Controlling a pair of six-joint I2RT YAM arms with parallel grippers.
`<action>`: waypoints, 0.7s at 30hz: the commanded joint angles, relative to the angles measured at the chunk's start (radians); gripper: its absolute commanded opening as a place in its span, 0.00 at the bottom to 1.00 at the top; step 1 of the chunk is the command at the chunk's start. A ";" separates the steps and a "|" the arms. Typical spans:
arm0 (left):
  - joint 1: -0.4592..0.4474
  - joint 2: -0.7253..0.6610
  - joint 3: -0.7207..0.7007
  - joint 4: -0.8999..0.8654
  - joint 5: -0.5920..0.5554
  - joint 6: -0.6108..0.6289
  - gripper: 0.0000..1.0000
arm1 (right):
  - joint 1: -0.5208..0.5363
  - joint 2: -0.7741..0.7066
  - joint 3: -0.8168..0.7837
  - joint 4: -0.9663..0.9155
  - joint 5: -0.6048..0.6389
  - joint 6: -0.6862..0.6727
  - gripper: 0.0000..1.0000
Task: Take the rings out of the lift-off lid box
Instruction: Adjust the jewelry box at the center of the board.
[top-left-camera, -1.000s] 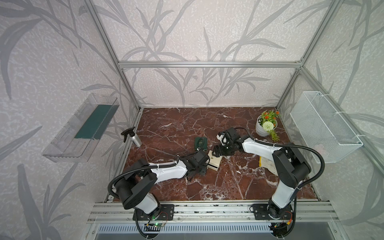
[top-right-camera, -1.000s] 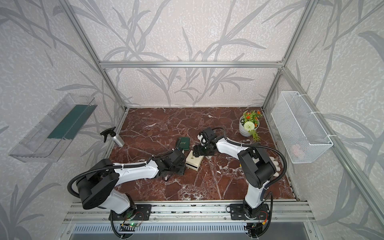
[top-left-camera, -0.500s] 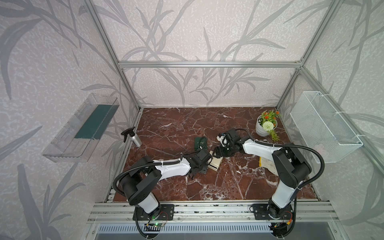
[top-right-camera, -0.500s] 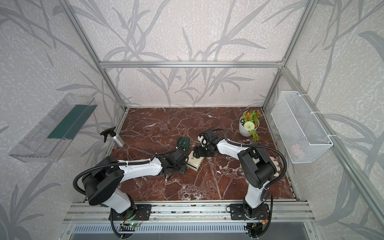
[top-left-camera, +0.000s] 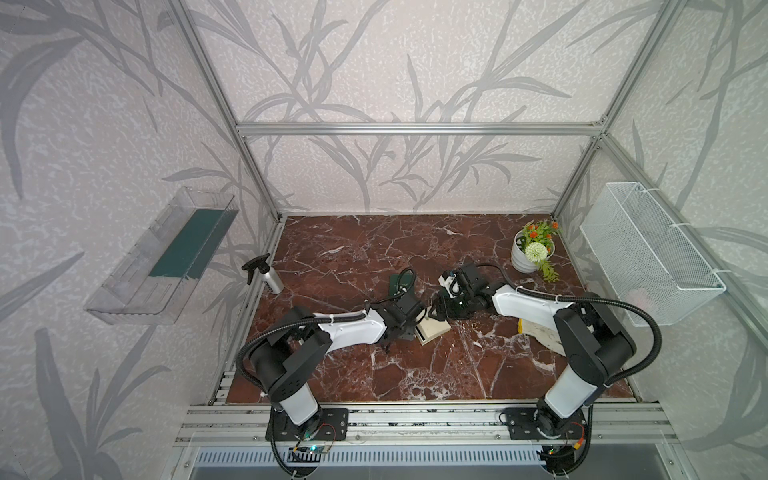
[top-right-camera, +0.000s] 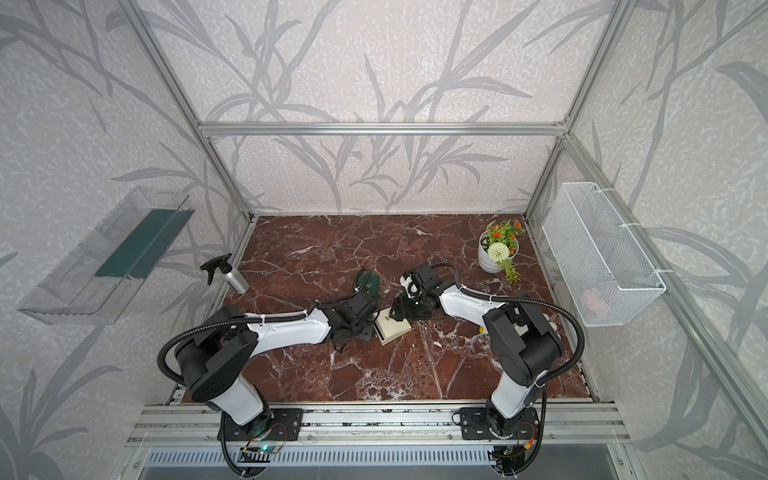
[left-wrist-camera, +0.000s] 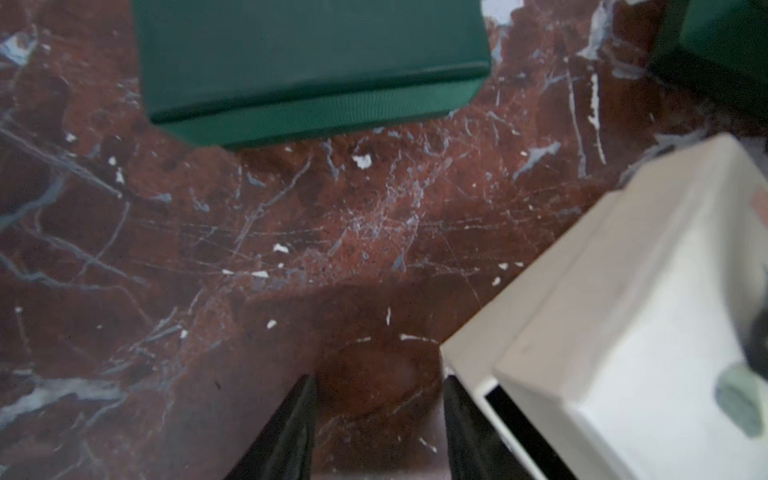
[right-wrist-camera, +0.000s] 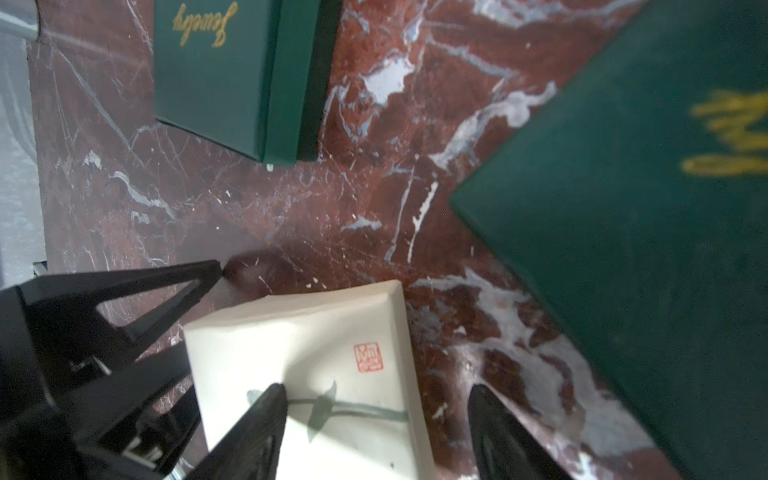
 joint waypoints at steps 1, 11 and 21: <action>0.018 0.050 0.037 -0.012 -0.009 0.004 0.49 | 0.003 -0.042 -0.033 0.024 -0.013 0.045 0.68; 0.024 -0.042 0.044 -0.055 0.003 0.015 0.48 | 0.003 -0.075 -0.093 0.093 -0.049 0.140 0.68; 0.054 -0.199 -0.064 0.053 0.233 -0.082 0.53 | 0.006 -0.111 -0.109 0.104 -0.050 0.164 0.67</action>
